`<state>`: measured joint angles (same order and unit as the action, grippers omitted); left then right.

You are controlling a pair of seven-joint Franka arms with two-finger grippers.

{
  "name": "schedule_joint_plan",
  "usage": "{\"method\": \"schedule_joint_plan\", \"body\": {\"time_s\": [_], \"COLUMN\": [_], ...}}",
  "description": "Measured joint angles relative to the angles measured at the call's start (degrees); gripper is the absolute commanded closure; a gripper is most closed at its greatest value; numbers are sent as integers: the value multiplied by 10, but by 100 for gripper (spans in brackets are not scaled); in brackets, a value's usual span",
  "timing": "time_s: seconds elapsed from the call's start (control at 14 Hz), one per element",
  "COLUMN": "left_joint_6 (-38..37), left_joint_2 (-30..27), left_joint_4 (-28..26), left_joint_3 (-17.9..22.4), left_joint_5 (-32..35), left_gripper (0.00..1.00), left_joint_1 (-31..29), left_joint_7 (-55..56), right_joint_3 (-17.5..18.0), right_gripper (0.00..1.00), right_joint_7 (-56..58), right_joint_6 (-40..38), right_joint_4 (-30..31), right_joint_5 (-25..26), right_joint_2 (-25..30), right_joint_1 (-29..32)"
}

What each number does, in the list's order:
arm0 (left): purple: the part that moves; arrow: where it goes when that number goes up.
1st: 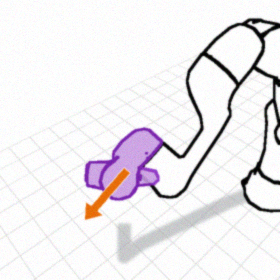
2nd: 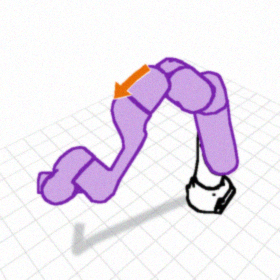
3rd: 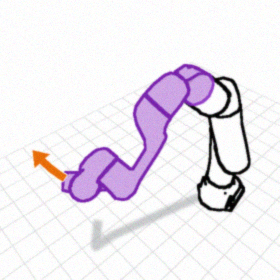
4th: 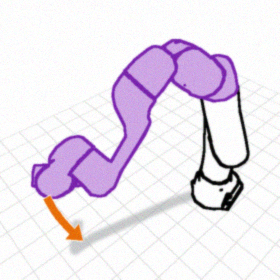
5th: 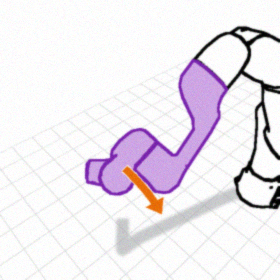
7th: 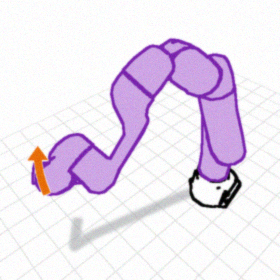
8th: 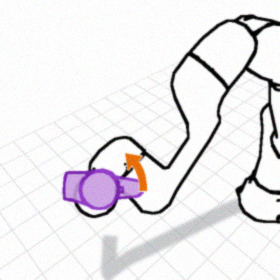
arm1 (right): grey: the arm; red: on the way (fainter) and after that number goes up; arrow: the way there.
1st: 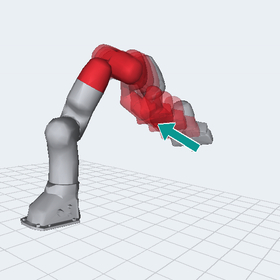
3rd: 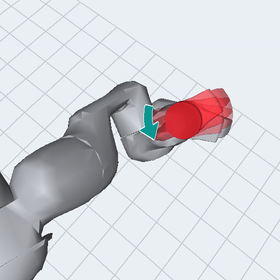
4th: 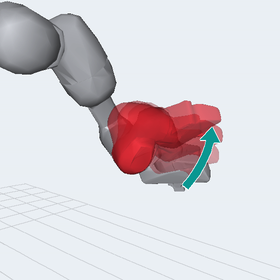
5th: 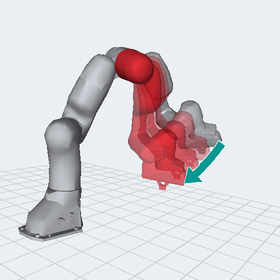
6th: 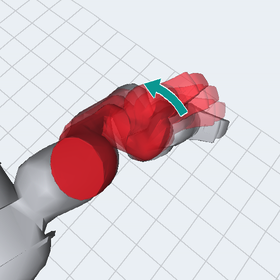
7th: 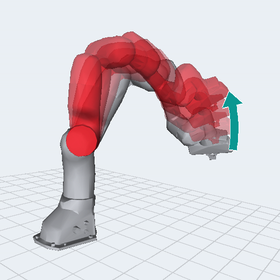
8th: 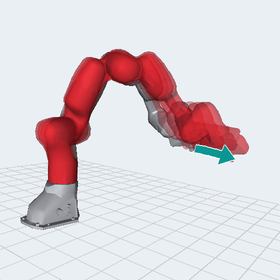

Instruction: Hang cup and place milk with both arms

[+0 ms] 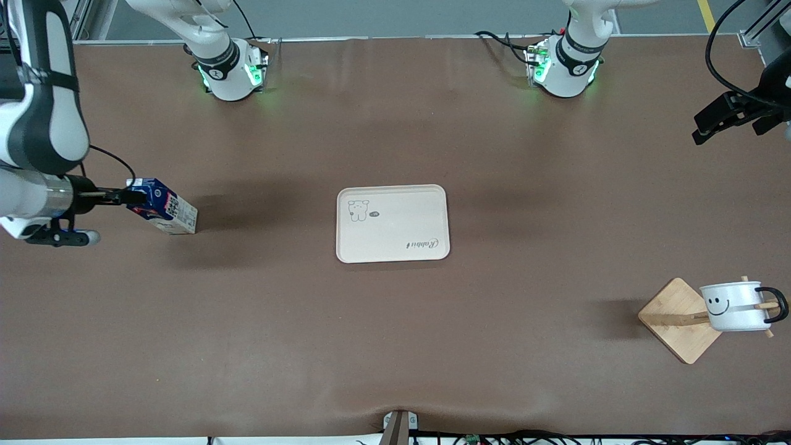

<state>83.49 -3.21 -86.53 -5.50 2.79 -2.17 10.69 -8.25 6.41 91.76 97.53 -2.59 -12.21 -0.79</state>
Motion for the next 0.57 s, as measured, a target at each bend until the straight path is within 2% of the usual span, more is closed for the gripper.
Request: {"method": "schedule_joint_plan", "body": {"time_s": [0.21,0.43,0.57], "left_joint_6": [0,0,0], "left_joint_2": [0,0,1], "left_joint_4": [-1,-1,-2], "left_joint_3": [0,-1,-1], "left_joint_5": [0,0,0], "left_gripper": [0,0,0], "left_joint_1": [0,0,0], "left_joint_7": [0,0,0], "right_joint_3": [3,7,13], "right_gripper": [0,0,0], "right_joint_7": [1,6,6], "right_joint_6": [-13,-59,-75], "right_joint_4": [-84,-206,-263], "right_joint_5": [-49,-55,-58], "right_joint_2": [0,-5,-5], "right_joint_1": [-18,-27,-34]}}
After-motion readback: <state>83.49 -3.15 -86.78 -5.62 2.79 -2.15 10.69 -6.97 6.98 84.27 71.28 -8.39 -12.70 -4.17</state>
